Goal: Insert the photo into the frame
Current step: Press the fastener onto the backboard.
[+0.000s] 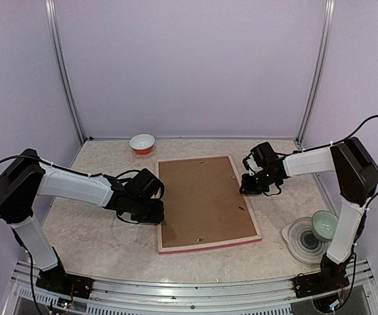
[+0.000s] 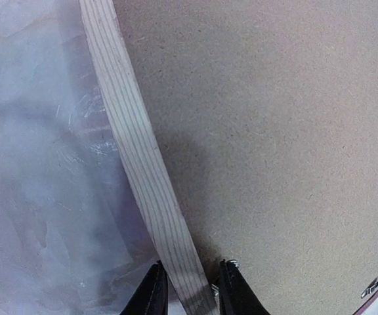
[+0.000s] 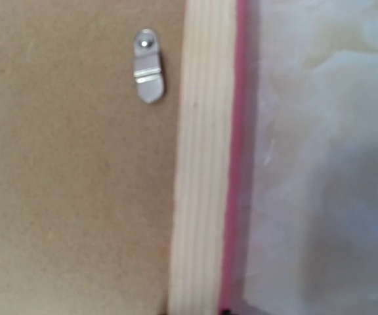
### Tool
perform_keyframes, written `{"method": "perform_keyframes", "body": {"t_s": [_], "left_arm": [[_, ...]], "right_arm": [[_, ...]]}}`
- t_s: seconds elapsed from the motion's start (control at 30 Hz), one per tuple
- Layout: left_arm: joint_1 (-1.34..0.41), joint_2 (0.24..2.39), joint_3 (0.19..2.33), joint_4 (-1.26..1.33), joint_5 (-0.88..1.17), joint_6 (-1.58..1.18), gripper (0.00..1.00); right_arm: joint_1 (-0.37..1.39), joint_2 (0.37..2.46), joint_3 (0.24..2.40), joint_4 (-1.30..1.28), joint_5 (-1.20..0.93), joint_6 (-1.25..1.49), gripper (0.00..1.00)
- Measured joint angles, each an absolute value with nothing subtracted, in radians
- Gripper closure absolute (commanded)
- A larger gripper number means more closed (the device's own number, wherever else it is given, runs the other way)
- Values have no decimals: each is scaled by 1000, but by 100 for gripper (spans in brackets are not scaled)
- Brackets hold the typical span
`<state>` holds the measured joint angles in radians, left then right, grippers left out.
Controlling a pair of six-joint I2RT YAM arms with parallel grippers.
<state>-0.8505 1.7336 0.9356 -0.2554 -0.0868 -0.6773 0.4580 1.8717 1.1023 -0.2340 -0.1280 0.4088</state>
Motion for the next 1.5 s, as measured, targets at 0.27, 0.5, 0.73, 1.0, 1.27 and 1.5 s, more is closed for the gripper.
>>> {"method": "perform_keyframes", "body": {"t_s": [0.27,0.5,0.73,1.0,1.27,1.5], "left_arm": [[-848,1726,930,-255,-86,-677,71],[-852,1724,930,-245,-58,-664,56],[-854,1720,930,-255,-56,-654,62],[-865,1721,934,-286,-59,-626,66],[-868,1721,939,-315,-72,-613,69],[-872,1732,947,-315,-89,-609,75]], "right_arm": [[458,1872,1102,-234,-128,409,90],[458,1872,1102,-233,-129,409,90],[458,1872,1102,-233,-130,409,90],[458,1872,1102,-233,-130,408,90],[458,1872,1102,-233,-130,408,90],[458,1872,1102,-233,-130,408,89]]}}
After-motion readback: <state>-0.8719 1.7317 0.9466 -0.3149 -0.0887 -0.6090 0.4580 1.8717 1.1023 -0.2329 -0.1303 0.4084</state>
